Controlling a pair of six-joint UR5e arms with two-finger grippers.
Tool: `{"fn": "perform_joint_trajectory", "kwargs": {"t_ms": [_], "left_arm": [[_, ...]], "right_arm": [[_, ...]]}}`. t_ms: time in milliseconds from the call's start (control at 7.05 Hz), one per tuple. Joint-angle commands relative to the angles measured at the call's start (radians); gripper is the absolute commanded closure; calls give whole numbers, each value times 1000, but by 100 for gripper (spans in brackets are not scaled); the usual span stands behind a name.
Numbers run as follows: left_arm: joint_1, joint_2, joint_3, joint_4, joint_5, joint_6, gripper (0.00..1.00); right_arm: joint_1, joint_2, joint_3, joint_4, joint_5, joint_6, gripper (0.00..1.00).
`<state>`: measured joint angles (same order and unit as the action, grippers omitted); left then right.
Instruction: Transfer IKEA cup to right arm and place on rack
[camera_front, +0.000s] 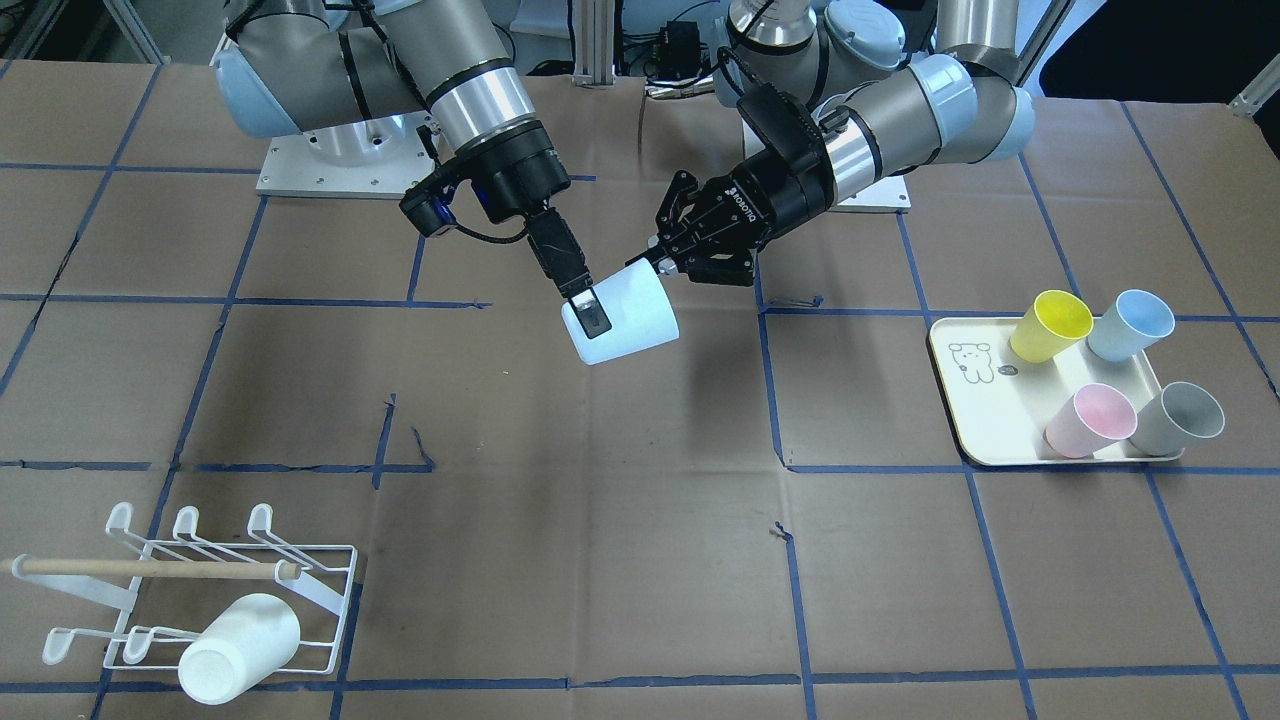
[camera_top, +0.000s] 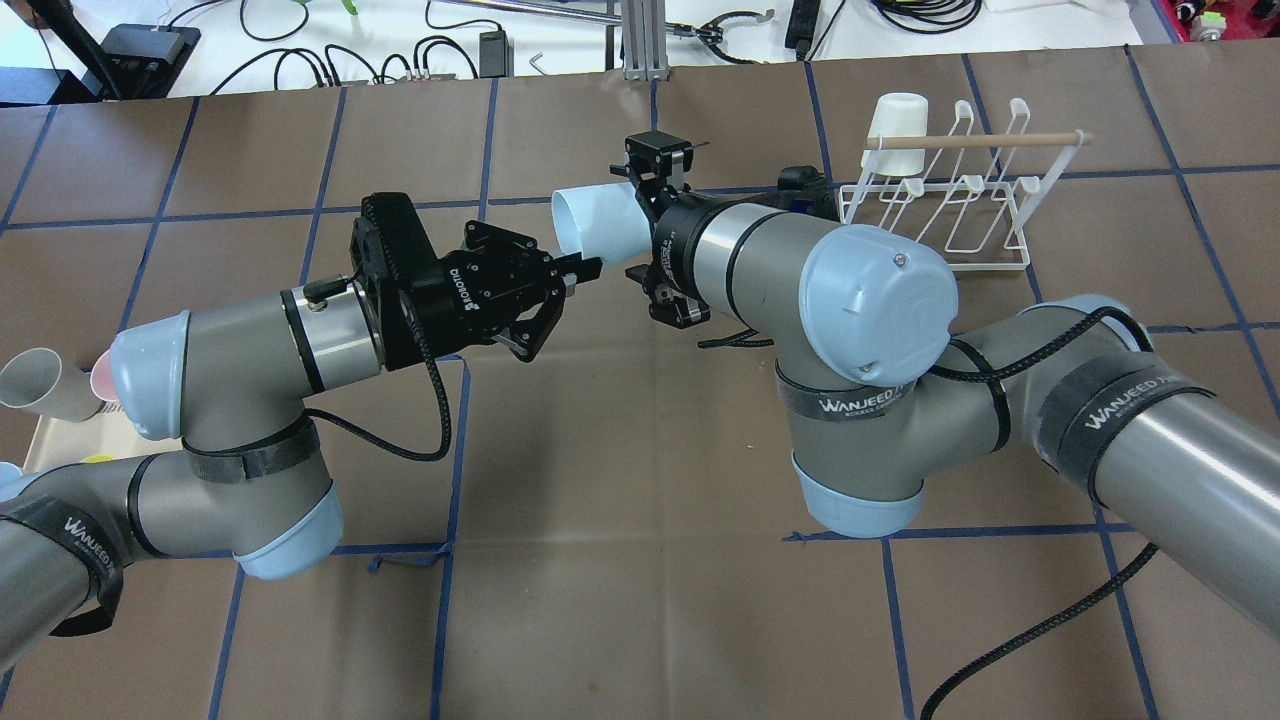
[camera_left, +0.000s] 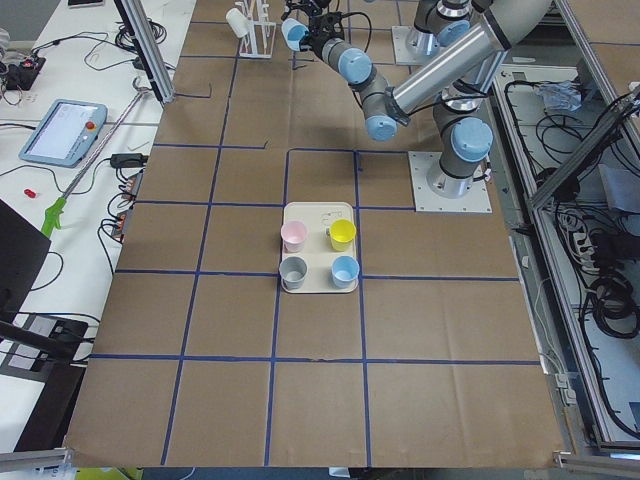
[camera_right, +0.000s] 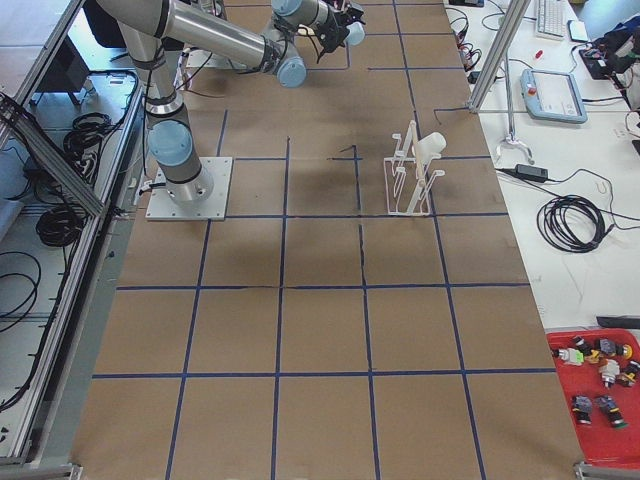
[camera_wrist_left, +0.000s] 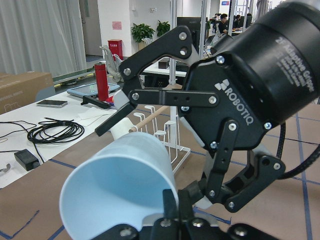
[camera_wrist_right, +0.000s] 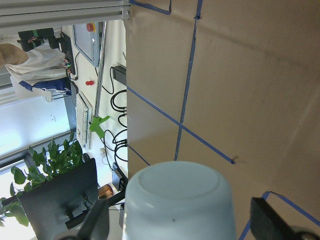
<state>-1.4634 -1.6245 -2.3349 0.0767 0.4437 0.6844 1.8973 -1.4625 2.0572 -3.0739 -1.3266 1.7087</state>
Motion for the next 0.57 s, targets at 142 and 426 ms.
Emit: {"fn": "perform_joint_trajectory", "kwargs": {"t_ms": [142, 426], "left_arm": [[0, 0, 0, 2, 0, -5, 95], [0, 2, 0, 2, 0, -6, 95]], "right_arm": [[6, 13, -12, 0, -2, 0, 2], [6, 13, -12, -2, 6, -3, 18]]}}
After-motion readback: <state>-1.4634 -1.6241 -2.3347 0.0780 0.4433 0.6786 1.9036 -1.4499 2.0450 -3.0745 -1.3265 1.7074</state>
